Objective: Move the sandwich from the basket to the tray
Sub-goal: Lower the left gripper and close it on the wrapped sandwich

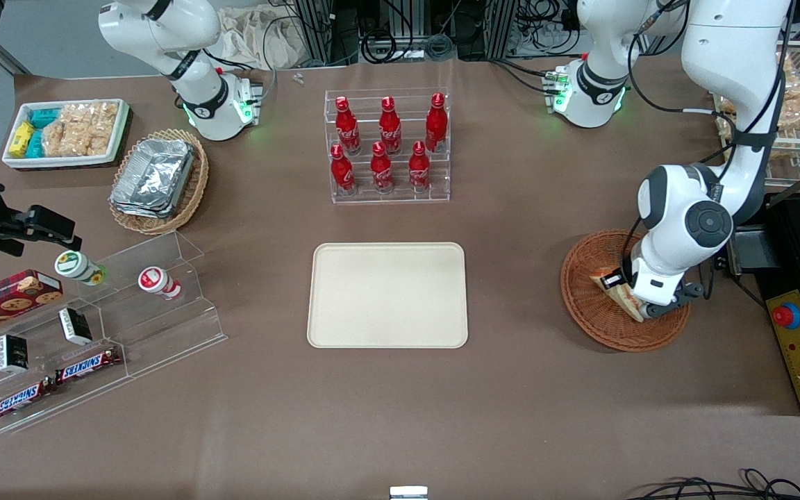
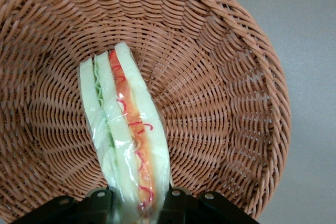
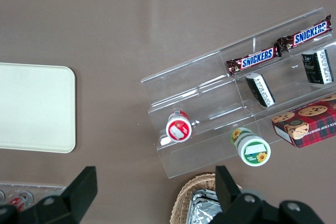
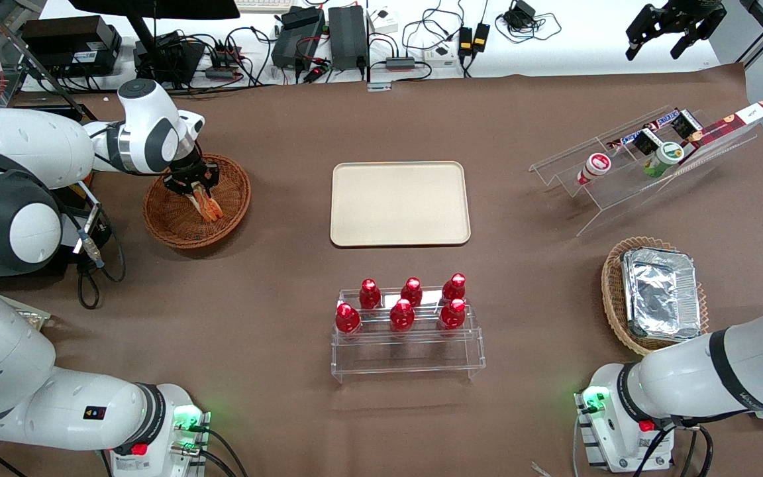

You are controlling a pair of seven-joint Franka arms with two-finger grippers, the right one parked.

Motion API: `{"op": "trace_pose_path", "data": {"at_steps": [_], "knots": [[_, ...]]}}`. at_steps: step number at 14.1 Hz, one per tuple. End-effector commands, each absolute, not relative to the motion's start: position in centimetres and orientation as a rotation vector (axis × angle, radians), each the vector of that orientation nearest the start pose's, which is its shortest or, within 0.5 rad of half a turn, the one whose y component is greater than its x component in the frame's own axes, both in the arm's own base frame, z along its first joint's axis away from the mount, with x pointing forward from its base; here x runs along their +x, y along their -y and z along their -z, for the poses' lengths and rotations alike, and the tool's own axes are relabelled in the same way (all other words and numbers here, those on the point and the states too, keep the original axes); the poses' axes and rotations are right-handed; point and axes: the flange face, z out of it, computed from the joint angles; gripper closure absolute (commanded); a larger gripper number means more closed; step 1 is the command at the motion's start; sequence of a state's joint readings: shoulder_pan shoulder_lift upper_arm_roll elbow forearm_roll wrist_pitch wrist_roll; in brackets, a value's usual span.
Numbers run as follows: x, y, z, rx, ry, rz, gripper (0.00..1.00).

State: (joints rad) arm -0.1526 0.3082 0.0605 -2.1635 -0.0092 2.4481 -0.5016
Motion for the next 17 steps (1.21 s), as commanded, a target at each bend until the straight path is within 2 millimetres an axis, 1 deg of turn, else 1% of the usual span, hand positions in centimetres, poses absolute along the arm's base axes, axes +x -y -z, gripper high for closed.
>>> {"op": "trace_pose_path", "data": {"at_steps": [1, 3, 4, 5, 6, 7, 9, 10, 11, 14, 16, 17], "knots": [[55.8, 5.5, -24.8, -3.052, 0.658, -0.007, 1.00], [55.8, 5.5, -24.9, -3.052, 0.653, -0.009, 1.00], [55.8, 5.4, -25.6, -3.054, 0.651, -0.010, 1.00], [55.6, 5.4, -27.1, -3.055, 0.647, -0.020, 1.00], [55.3, 5.2, -28.8, -3.048, 0.635, -0.073, 1.00], [54.9, 5.1, -31.2, -3.045, 0.609, -0.120, 1.00], [53.8, 5.1, -35.7, -3.054, 0.503, -0.205, 1.00], [53.3, 5.0, -37.6, -3.057, 0.474, -0.227, 1.00], [52.8, 5.0, -38.7, -3.063, 0.443, -0.243, 1.00], [52.1, 5.3, -41.5, -3.109, 0.290, -0.219, 1.00], [52.2, 5.8, -43.1, -3.130, 0.230, -0.177, 1.00], [52.3, 6.4, -43.6, -3.141, 0.217, -0.180, 1.00]]}}
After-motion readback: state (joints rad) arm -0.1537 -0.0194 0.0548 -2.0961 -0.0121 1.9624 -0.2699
